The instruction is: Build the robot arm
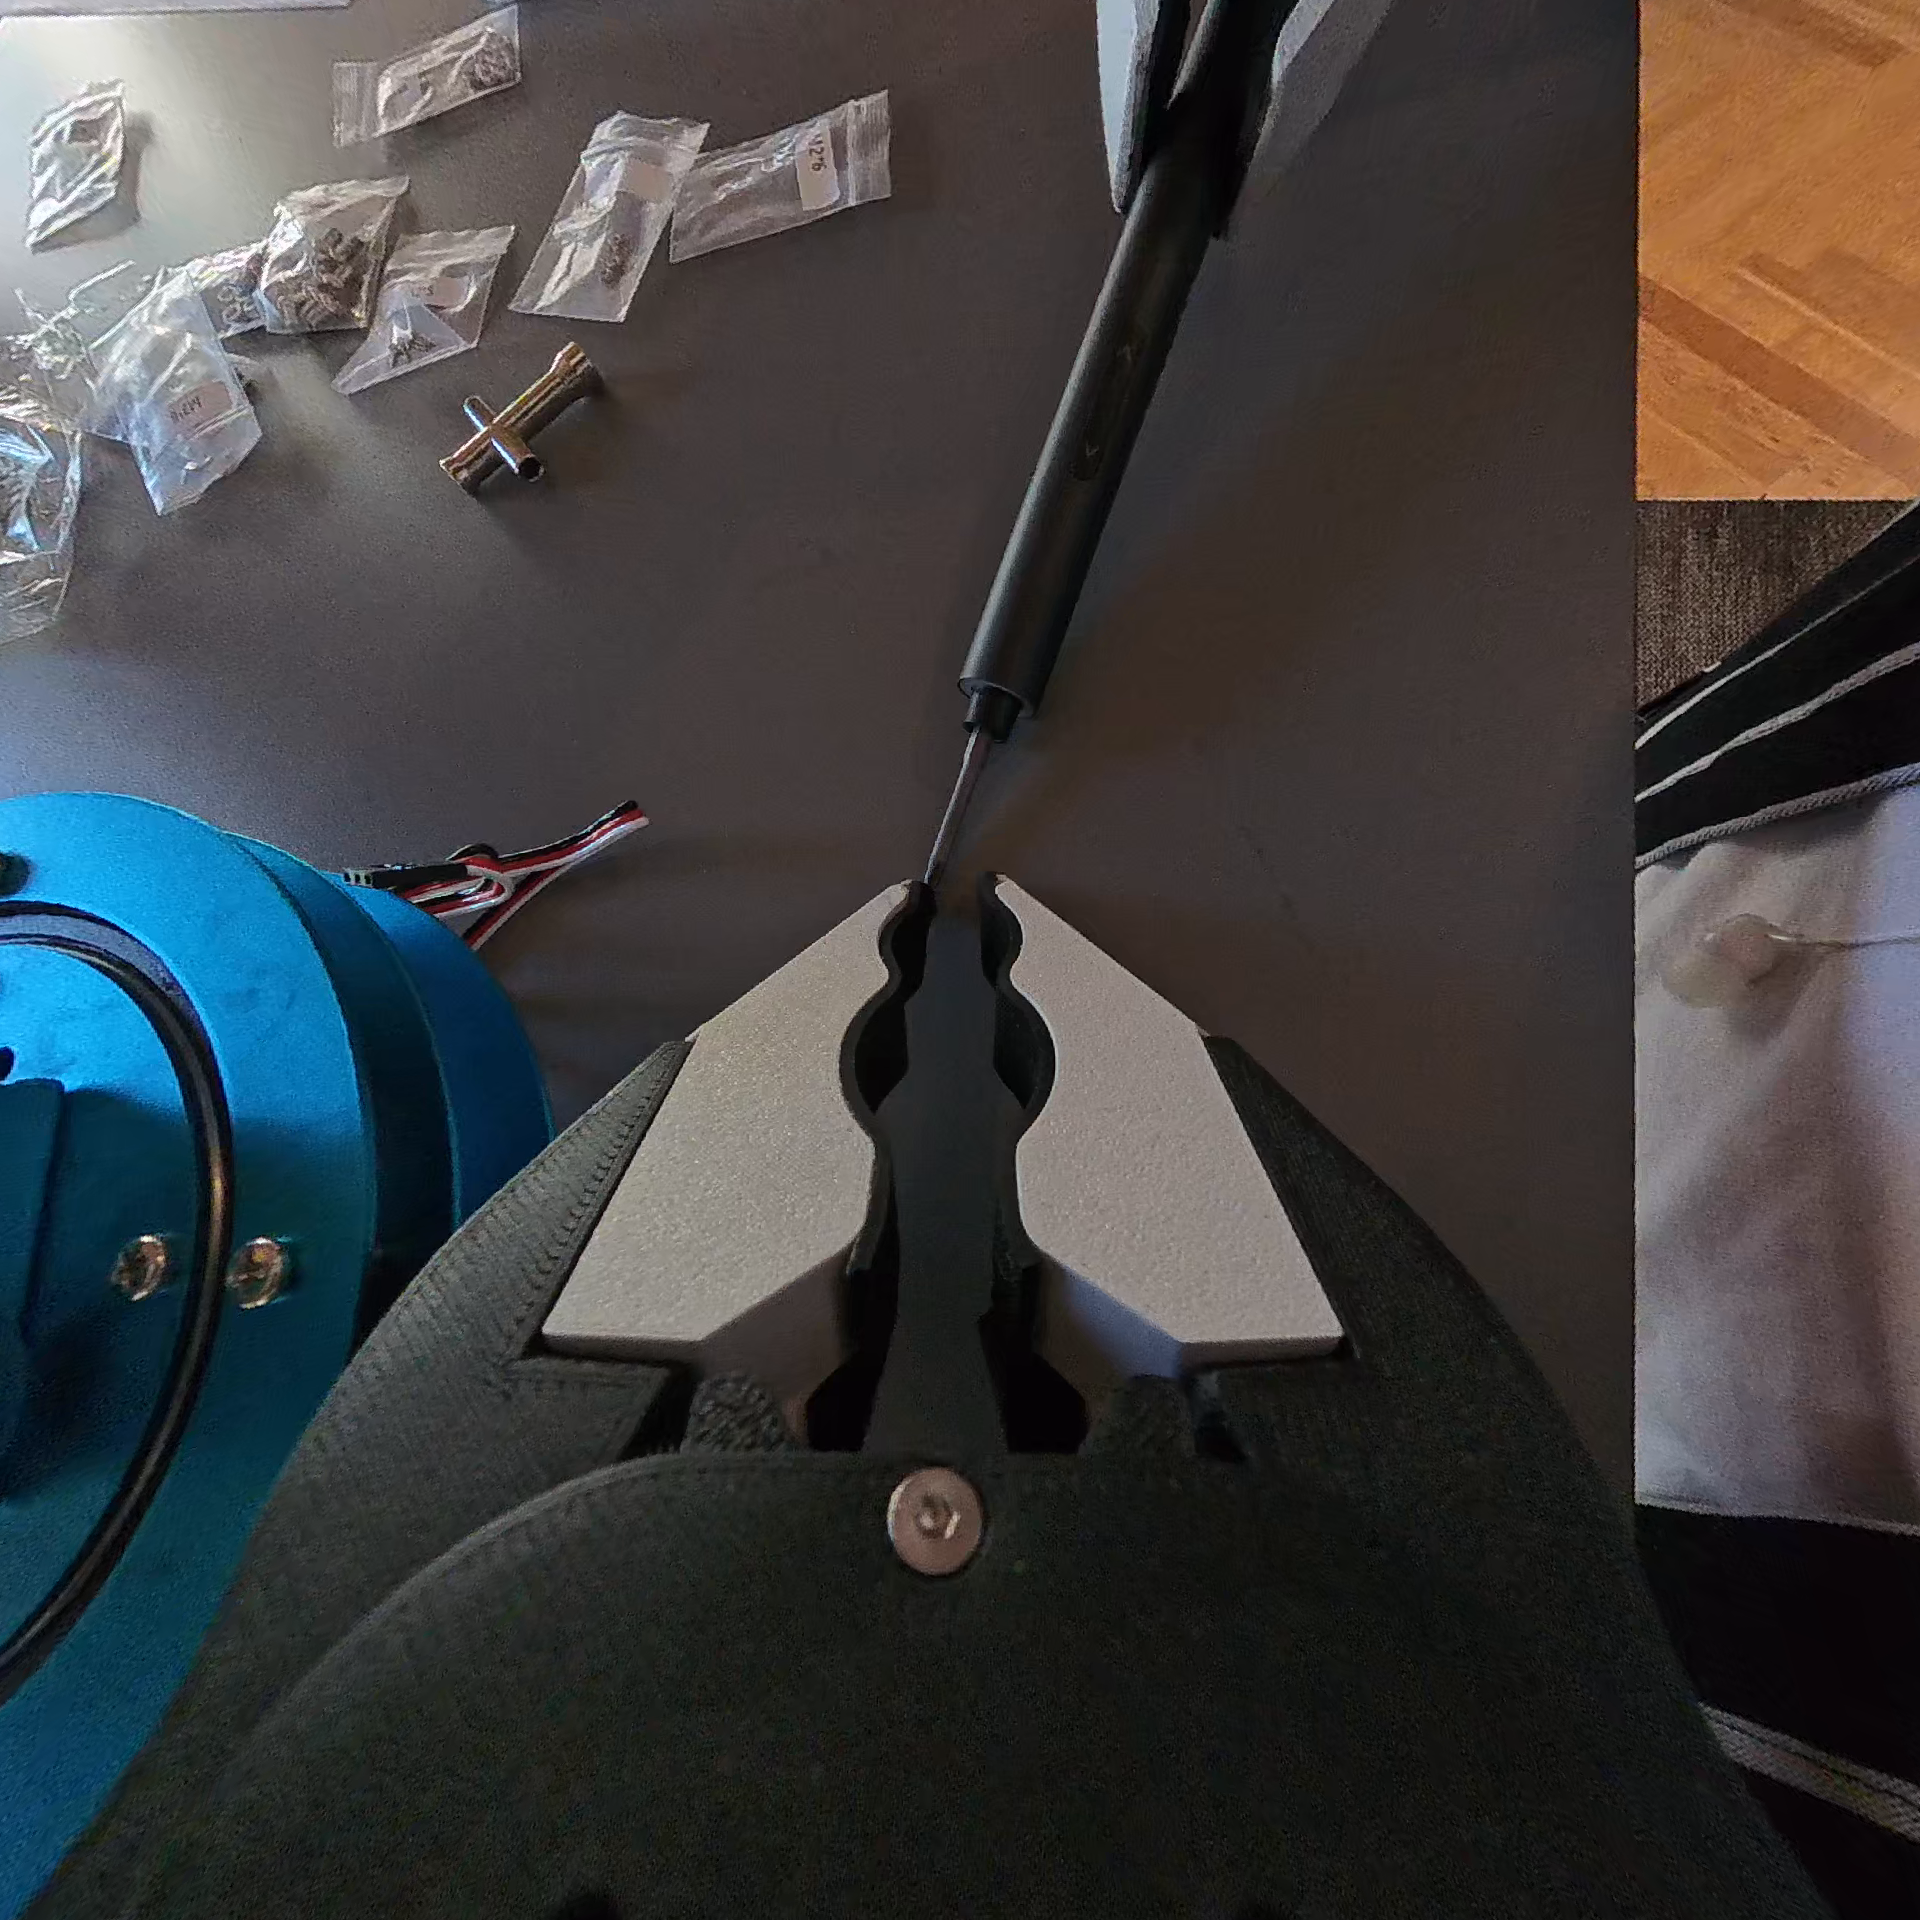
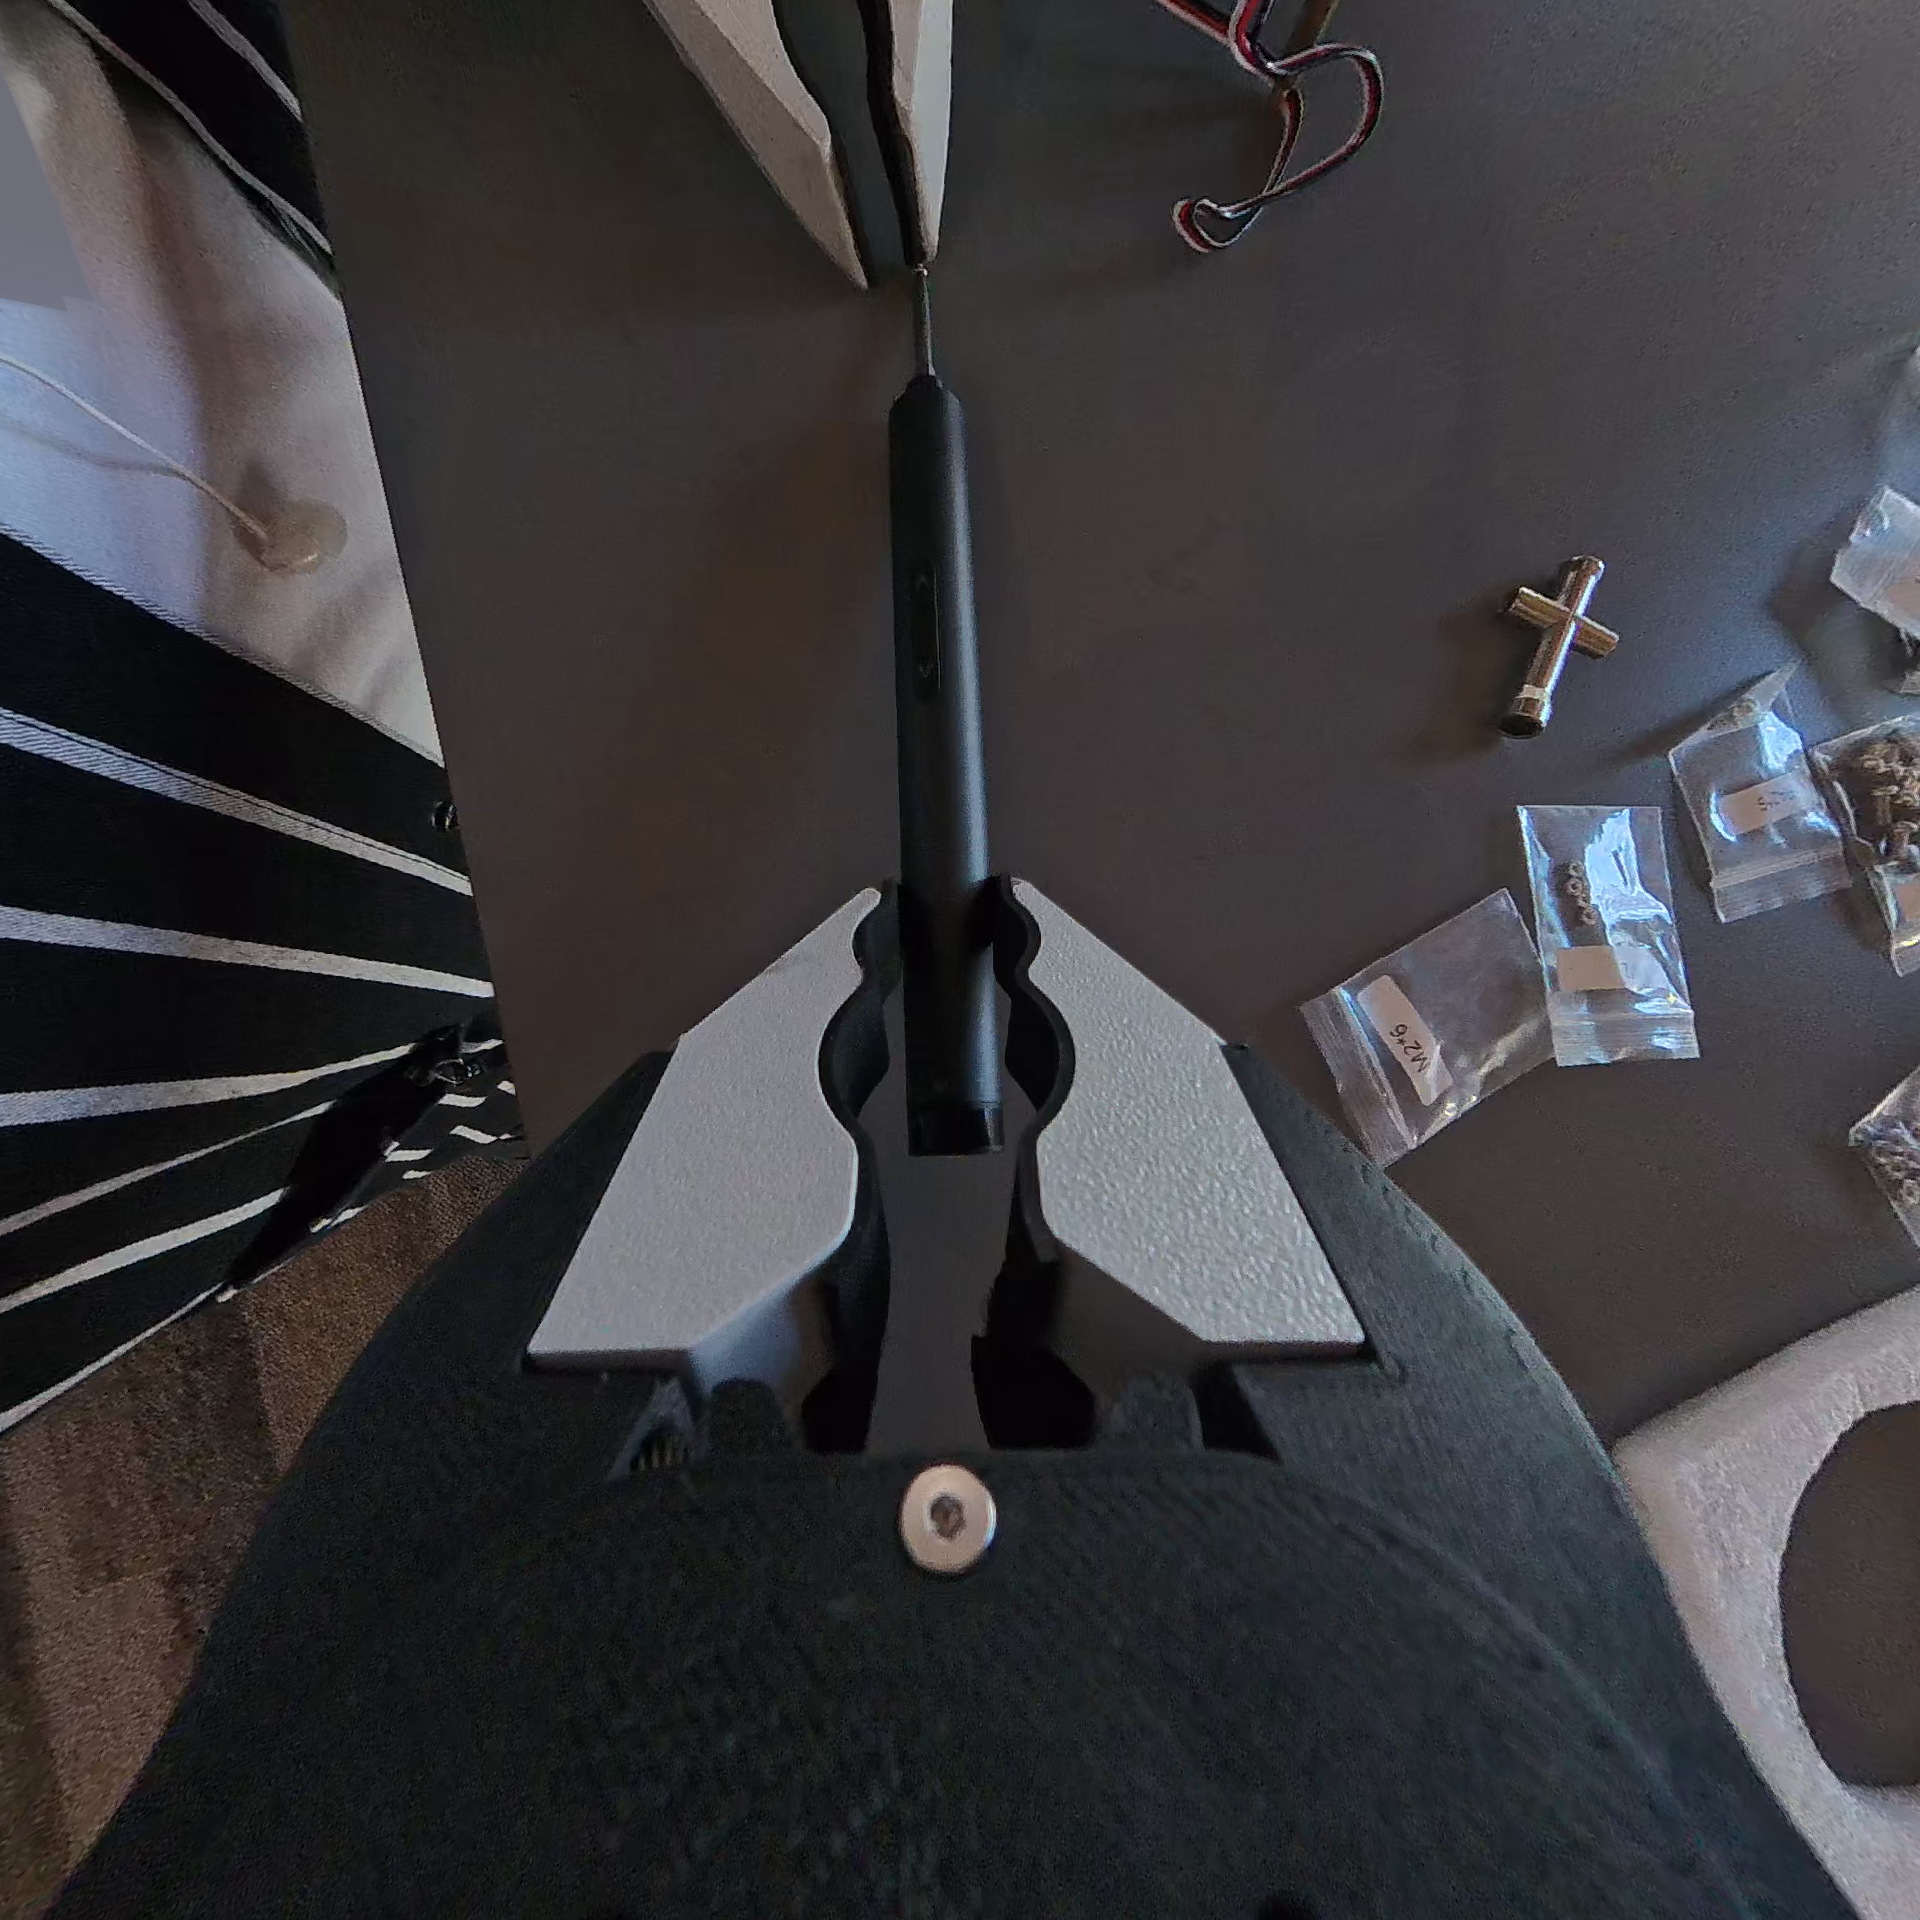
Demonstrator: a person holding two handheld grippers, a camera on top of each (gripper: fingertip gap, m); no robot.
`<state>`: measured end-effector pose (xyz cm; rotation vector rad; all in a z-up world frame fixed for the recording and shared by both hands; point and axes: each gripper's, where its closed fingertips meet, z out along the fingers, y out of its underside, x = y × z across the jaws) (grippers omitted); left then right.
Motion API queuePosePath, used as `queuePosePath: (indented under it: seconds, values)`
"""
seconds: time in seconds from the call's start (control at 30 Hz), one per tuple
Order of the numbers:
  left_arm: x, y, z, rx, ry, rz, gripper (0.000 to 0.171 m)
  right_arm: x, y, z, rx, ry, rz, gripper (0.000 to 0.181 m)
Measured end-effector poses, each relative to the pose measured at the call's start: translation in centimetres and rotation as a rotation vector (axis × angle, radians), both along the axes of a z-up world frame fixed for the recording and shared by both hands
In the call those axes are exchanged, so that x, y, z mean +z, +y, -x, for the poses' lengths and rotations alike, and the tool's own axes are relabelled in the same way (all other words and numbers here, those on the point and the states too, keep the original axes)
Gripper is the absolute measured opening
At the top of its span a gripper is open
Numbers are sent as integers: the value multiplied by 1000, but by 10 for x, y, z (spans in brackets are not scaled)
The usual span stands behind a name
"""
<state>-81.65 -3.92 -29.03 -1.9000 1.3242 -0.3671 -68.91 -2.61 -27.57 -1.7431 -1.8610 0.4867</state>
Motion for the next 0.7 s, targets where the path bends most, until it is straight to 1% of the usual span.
queuePosePath:
  seconds: [0.2, 0.37, 0.43, 0.57, 0.7]
  values:
    - [0, 0, -1, 2, -14, 0, 13, 0, -1, -1, -1, 4, 4, 17]
    - [6, -1, -1, 11, -34, -22, 22, 1, -1, 0, -2, 15, -7, 17]
    - [11, -1, 1, 26, -59, -22, 27, 3, -1, 2, 6, 28, -35, 17]
    - [19, -4, 7, 54, -114, -5, 27, 10, -1, 4, 22, 37, -121, 17]
    - [21, -8, 12, 77, -150, 28, 27, 19, -1, 8, 52, 36, -223, 16]
